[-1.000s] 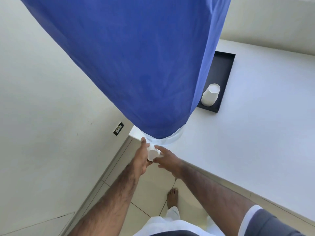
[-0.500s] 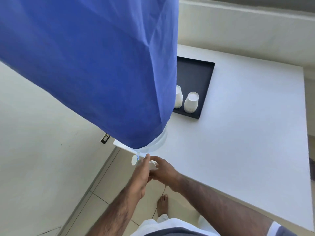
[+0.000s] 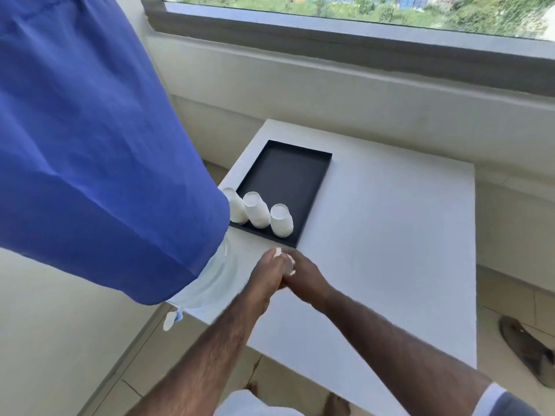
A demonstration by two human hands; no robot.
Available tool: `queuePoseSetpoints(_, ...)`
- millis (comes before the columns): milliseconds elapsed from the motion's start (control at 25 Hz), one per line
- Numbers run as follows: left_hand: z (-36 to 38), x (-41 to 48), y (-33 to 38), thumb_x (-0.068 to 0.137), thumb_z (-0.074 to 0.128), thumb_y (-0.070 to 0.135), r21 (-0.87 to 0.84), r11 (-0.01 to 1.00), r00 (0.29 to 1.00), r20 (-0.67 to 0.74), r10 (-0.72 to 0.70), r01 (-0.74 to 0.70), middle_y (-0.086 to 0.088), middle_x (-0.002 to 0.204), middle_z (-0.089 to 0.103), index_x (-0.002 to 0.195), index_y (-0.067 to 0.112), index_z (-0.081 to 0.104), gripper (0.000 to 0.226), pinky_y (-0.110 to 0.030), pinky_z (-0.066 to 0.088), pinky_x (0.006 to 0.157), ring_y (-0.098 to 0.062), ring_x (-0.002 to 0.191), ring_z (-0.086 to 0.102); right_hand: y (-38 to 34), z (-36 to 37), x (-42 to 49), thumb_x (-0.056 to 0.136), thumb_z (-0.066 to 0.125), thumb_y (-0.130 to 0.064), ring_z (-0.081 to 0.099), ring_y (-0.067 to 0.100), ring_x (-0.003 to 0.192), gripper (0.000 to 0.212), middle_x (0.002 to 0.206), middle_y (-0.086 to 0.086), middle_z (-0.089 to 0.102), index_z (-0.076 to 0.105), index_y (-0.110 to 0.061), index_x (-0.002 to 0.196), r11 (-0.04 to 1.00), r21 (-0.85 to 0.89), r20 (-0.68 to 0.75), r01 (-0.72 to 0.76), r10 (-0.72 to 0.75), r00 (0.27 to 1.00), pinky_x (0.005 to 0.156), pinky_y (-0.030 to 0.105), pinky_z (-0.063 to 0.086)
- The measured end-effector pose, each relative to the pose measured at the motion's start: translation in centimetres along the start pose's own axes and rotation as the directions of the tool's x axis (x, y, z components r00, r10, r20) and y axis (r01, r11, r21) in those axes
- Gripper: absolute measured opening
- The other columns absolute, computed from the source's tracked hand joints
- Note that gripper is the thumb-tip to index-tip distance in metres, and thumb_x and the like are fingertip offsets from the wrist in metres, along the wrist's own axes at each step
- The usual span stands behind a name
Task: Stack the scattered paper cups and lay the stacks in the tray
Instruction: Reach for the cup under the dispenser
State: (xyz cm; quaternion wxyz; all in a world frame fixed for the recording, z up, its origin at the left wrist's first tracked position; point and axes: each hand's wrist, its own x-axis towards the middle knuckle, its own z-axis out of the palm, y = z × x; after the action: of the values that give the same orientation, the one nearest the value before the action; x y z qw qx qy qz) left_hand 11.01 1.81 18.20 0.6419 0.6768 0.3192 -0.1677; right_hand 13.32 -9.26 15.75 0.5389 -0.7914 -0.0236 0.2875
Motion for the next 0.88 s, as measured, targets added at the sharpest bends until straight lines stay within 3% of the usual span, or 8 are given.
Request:
queuePoseSetpoints(80,0.9,1.0,1.7,0.104,0.043,0.020,0.036,0.998,0.998,-0.030,0.061,-0.060,0.004,0.116,0.068,0.126,0.030,0.059,0.029,-0.032,0.062,0.080,-0.018,0.107,0.067,-1.2,-2.1,1.2,0.074,0.069,-0.036,0.072,0.017,0.097,0.051,0.108,-0.008,0.072,0.062,-0.029,0.124,0.998,-0.042,-0.023,0.040,-0.041,0.999,0.085,0.046,0.063)
queuePoseSetpoints(280,0.1,5.1,5.6,0.092,0.044,0.026,0.150,0.976,0.979,-0.101,0.176,-0.160,-0.001,0.133,0.065,0.143,0.025,0.058,0.053,-0.049,0.061,0.094,-0.025,0.116,0.065,-5.4,-4.6,5.1,0.083,0.075,-0.016,0.069,0.018,0.094,0.045,0.104,-0.004,0.070,0.060,-0.018,0.126,0.987,-0.123,-0.053,0.105,-0.112,0.992,0.084,0.039,0.062)
queuePoseSetpoints(400,-1.2,7.8,7.9,0.096,0.046,0.019,0.155,0.972,0.982,-0.040,0.184,-0.176,-0.001,0.122,0.068,0.131,0.025,0.061,0.039,-0.049,0.061,0.093,-0.027,0.110,0.068,-6.8,-4.7,7.7,0.083,0.076,-0.016,0.067,0.013,0.088,0.041,0.098,-0.002,0.070,0.060,-0.013,0.121,0.992,-0.118,-0.069,0.045,-0.053,0.996,0.085,0.038,0.059)
queuePoseSetpoints(480,-2.2,10.0,9.0,0.094,0.045,0.016,0.162,0.973,0.986,-0.019,0.168,-0.163,-0.008,0.130,0.065,0.142,0.019,0.057,0.050,-0.049,0.061,0.093,-0.026,0.105,0.069,-7.4,-4.5,9.5,0.081,0.078,-0.020,0.068,0.017,0.094,0.043,0.100,-0.006,0.069,0.061,-0.017,0.120,0.993,-0.118,-0.106,0.008,-0.021,0.994,0.088,0.040,0.060)
queuePoseSetpoints(600,-2.6,12.5,9.5,0.085,0.040,0.007,0.206,0.965,0.987,0.020,0.162,-0.163,-0.023,0.116,0.070,0.111,0.011,0.070,0.040,-0.054,0.062,0.086,-0.025,0.084,0.067,-8.0,-4.6,11.7,0.083,0.072,-0.012,0.061,0.016,0.081,0.023,0.088,0.002,0.070,0.067,-0.008,0.106,0.984,-0.179,-0.089,0.009,-0.025,0.996,0.074,0.037,0.053)
queuePoseSetpoints(680,-2.3,13.2,9.4,0.086,0.039,0.004,0.217,0.964,0.988,0.014,0.155,-0.154,-0.020,0.115,0.071,0.112,0.012,0.069,0.041,-0.051,0.064,0.084,-0.028,0.088,0.069,-7.8,-4.6,13.1,0.081,0.067,-0.011,0.064,0.020,0.078,0.019,0.093,0.011,0.075,0.070,-0.010,0.100,0.970,-0.244,-0.095,-0.011,-0.013,0.995,0.069,0.040,0.053)
queuePoseSetpoints(800,-2.0,14.2,9.1,0.094,0.042,0.011,0.199,0.973,0.992,-0.026,0.127,-0.119,-0.008,0.134,0.064,0.143,0.015,0.055,0.050,-0.044,0.065,0.082,-0.032,0.107,0.070,-7.1,-4.4,14.7,0.084,0.069,-0.017,0.065,0.023,0.088,0.039,0.110,0.007,0.072,0.064,-0.015,0.122,0.954,-0.295,-0.100,-0.058,0.029,0.995,0.067,0.035,0.051)
queuePoseSetpoints(880,-2.1,15.1,8.3,0.096,0.046,0.019,0.243,0.962,0.987,-0.076,0.143,-0.121,-0.005,0.146,0.055,0.153,0.015,0.044,0.057,-0.046,0.061,0.091,-0.034,0.116,0.067,-6.5,-4.6,15.5,0.087,0.069,-0.017,0.066,0.026,0.101,0.060,0.129,0.006,0.064,0.049,-0.015,0.144,0.940,-0.317,-0.146,-0.126,0.083,0.986,0.079,0.035,0.056)
